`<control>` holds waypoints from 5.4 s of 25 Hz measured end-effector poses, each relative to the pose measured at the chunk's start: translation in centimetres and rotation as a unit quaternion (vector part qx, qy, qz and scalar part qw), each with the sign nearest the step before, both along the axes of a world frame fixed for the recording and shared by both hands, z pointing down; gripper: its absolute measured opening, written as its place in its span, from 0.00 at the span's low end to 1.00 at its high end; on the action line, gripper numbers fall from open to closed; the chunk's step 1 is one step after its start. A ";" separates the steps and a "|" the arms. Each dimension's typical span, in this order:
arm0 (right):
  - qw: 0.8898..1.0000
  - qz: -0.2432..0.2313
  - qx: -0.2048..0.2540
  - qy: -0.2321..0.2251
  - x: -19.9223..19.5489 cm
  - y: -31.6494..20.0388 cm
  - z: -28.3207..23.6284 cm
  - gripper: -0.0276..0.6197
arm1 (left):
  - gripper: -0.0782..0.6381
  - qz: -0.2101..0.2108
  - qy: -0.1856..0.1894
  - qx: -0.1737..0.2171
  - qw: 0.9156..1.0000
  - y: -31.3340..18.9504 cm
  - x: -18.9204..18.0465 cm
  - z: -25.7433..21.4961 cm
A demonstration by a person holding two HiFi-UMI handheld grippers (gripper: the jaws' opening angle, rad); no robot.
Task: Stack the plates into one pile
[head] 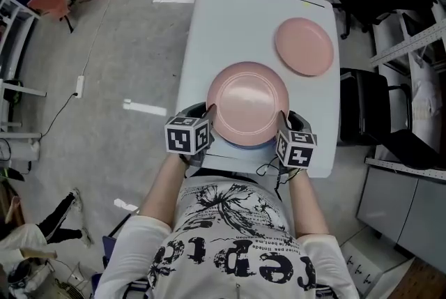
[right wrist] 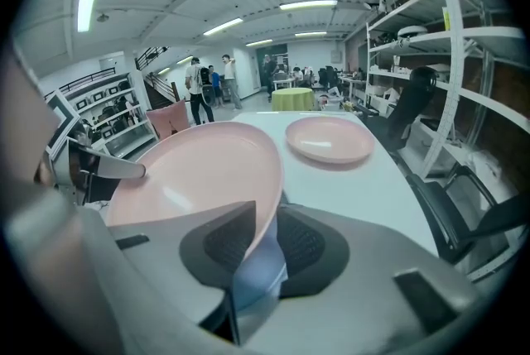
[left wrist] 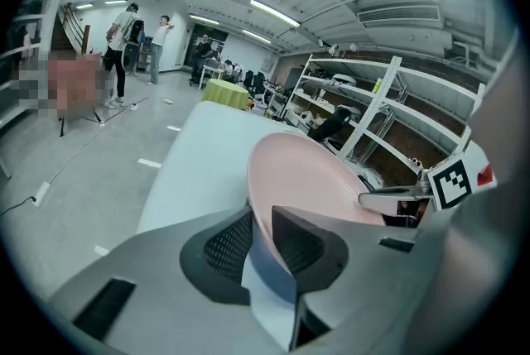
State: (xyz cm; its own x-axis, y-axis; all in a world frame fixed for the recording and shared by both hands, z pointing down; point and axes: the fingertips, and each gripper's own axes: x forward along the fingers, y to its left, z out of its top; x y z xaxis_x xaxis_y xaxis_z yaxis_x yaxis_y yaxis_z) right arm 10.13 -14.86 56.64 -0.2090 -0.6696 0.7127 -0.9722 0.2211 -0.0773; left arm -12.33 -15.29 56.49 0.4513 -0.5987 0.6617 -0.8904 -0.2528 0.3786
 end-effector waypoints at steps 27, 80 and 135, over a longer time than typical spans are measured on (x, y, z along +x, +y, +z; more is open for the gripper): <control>0.999 0.031 -0.036 0.021 2.3 3.3 5.5 0.19 | 0.21 -0.001 -0.142 -0.017 0.990 1.6 1.9 6.2; 0.991 -0.110 0.078 -0.013 25.3 -10.0 -3.5 0.05 | 0.11 -0.052 -0.038 0.094 0.993 -7.7 29.4 -3.3; 0.999 -0.033 0.030 0.012 27.2 -24.7 -0.3 0.14 | 0.18 -0.100 0.060 -0.043 0.992 -21.5 26.4 1.3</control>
State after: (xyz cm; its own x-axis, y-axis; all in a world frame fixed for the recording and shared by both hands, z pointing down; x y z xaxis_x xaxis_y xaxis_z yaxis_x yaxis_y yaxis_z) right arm 37.29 -39.52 56.33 -0.2374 -0.6962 0.6774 -0.9569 0.2876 -0.0398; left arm 14.04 -36.82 57.84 0.4069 -0.6284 0.6630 -0.8672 -0.0376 0.4966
